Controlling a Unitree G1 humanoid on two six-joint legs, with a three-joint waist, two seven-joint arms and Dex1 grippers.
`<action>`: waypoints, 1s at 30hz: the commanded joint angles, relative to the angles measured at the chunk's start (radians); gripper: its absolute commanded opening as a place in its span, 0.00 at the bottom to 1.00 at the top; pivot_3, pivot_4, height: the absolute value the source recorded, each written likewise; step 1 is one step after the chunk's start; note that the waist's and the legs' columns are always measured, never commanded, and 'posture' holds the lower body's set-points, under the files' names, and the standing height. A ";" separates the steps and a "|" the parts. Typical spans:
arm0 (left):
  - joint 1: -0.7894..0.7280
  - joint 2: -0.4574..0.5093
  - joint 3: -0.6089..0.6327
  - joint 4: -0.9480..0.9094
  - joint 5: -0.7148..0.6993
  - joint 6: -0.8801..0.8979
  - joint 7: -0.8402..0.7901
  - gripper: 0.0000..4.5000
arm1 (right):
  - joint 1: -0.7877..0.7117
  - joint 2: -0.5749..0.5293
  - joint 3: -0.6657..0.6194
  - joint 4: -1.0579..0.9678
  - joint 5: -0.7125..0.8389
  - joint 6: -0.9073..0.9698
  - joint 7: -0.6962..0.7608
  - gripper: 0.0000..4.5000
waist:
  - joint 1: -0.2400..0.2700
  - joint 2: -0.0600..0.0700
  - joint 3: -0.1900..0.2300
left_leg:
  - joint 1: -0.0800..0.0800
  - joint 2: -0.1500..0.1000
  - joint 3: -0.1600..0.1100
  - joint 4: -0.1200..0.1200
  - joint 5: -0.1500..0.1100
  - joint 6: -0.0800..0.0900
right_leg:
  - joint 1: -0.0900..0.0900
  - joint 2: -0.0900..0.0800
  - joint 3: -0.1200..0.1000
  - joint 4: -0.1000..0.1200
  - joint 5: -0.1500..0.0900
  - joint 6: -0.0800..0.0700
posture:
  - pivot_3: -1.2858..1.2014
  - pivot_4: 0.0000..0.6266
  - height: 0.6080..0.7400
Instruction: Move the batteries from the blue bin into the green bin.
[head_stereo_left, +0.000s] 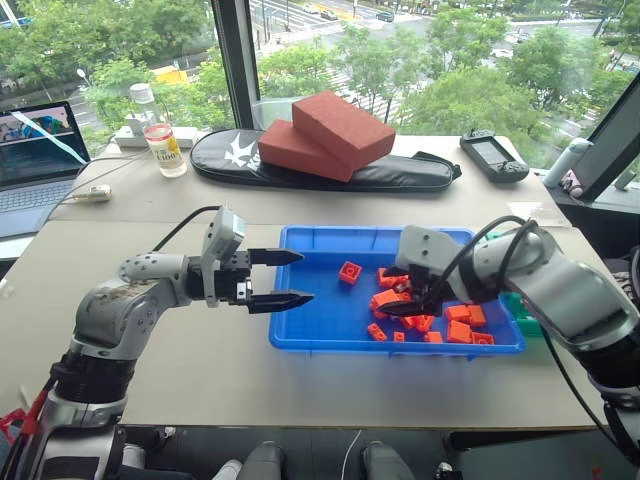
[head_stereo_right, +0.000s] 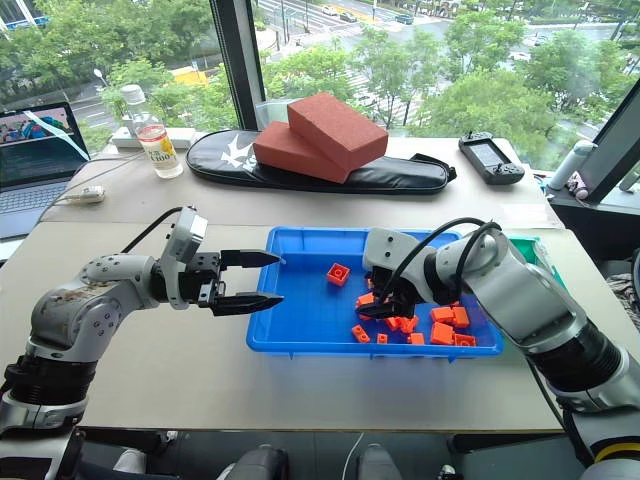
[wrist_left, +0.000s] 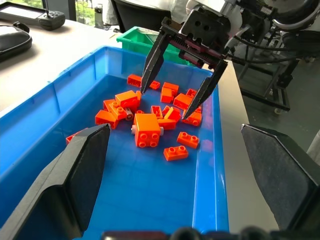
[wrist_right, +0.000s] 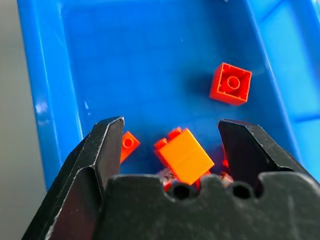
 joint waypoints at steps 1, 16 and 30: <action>0.007 0.007 0.020 -0.045 -0.020 0.009 0.008 1.00 | -0.045 0.033 0.036 0.118 -0.072 -0.137 0.091 0.78 | -0.003 0.000 0.000 | 0.000 0.000 0.000 0.000 0.000 0.000 | 0.000 0.000 0.000 0.000 0.000 0.000 | 0.52 0.24 1.00; 0.043 0.013 0.043 -0.098 -0.048 0.043 0.042 1.00 | -0.138 0.187 0.089 0.525 -0.291 -0.423 0.201 0.78 | -0.008 0.000 0.000 | 0.000 0.000 0.000 0.000 0.000 0.000 | -0.001 0.000 0.000 0.001 0.000 0.000 | 0.52 0.24 1.00; 0.039 0.018 0.037 -0.092 -0.053 0.037 0.053 1.00 | -0.123 0.216 0.049 0.538 -0.311 -0.430 0.254 0.40 | -0.008 0.000 0.000 | 0.000 0.000 0.000 0.000 0.000 0.000 | -0.001 0.000 0.000 0.001 0.000 0.000 | 0.52 0.24 1.00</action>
